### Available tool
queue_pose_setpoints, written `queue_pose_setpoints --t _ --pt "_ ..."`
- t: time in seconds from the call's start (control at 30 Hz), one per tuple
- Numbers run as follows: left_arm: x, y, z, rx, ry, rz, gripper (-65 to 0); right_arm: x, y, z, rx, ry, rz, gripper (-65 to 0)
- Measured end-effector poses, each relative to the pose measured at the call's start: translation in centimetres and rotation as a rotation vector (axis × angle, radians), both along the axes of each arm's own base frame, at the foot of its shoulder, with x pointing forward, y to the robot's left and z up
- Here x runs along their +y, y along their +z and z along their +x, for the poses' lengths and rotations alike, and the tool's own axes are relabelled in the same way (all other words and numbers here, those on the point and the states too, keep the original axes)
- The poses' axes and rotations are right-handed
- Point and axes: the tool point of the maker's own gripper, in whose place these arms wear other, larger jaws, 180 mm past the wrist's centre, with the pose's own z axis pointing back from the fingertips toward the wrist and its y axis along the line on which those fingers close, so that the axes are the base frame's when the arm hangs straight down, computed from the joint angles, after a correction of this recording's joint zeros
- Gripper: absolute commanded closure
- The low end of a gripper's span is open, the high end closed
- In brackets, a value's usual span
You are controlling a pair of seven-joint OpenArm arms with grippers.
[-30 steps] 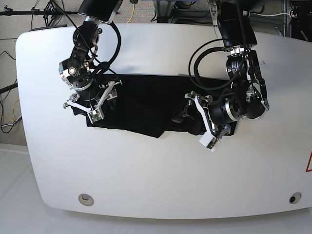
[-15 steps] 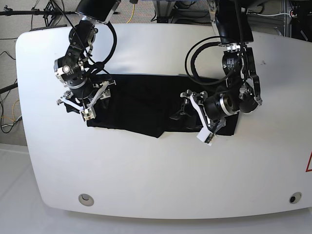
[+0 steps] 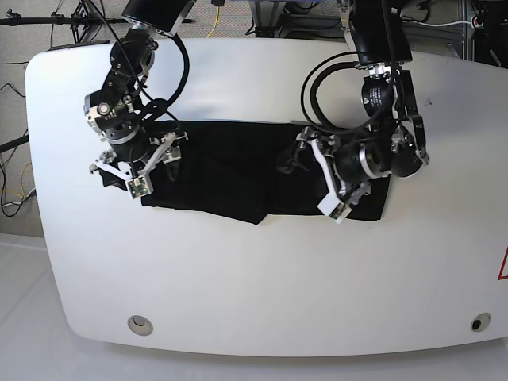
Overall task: Fold the T-shirt properly
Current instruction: 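Release the folded end with the left gripper and raise it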
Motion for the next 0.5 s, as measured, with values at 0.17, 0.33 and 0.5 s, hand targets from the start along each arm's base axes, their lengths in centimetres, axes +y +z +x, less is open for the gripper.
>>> queue_pose_setpoints --t 0.17,0.33,0.5 --pt "3.5 -2.1 -1.2 0.048 0.042 0.105 -53.6 -2.3 -0.3 -0.5 0.019 -0.045 -0.029 -50.3" --pt "4.6 -2.9 -0.7 -0.012 0.052 0.176 -54.6 -2.4 -0.1 -0.2 0.012 -0.051 -0.030 -47.3" --pt "3.2 -2.1 0.7 -0.131 0.023 0.150 -52.1 -1.5 0.0 0.0 0.002 -0.029 -0.013 -43.8"
